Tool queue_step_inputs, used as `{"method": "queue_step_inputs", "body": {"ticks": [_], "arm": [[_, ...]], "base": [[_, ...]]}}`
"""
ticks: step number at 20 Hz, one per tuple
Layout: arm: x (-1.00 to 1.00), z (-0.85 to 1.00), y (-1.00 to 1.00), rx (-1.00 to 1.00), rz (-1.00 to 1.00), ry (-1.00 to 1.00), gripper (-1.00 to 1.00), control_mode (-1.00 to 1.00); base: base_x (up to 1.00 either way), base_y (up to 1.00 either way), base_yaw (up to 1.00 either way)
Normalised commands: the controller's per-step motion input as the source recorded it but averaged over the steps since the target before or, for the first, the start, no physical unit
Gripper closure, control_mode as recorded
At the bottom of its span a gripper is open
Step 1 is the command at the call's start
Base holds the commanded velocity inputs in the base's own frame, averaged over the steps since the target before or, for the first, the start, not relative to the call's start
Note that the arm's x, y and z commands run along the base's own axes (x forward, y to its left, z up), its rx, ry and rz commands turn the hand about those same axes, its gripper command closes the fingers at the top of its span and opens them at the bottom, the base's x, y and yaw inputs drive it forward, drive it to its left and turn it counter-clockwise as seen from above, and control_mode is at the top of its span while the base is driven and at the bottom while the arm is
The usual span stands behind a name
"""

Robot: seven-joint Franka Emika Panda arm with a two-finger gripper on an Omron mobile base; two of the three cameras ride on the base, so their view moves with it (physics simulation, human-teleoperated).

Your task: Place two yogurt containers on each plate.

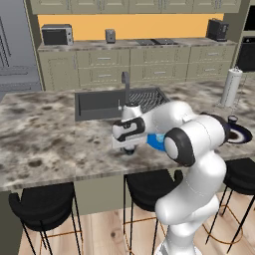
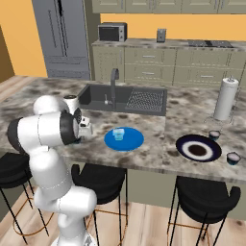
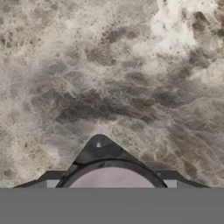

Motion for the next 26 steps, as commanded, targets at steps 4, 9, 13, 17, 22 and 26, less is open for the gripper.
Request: {"method": "queue_step_inputs", "body": {"ticks": [4,9,13,17,22,26], "arm": [[-0.02,0.01,-1.0,0.0,0.0,0.0,1.0,-1.0],[-0.02,0.01,-0.93,0.0,-0.01,0.0,1.0,-1.0],[-0.02,0.04,-0.84,0.0,-0.04,0.0,1.0,-1.0],[0.0,0.15,-0.84,0.0,-0.02,0.01,1.0,-1.0],[0.27,0.06,-0.27,0.0,0.0,0.07,1.0,-1.0],[0.32,0.0,-0.27,0.0,0.0,0.04,1.0,-1.0]], "base": [[0.0,0.0,0.0],[0.0,0.0,0.0],[0.0,0.0,0.0],[0.0,0.0,0.0],[0.0,0.0,0.0],[0.0,0.0,0.0]]}}
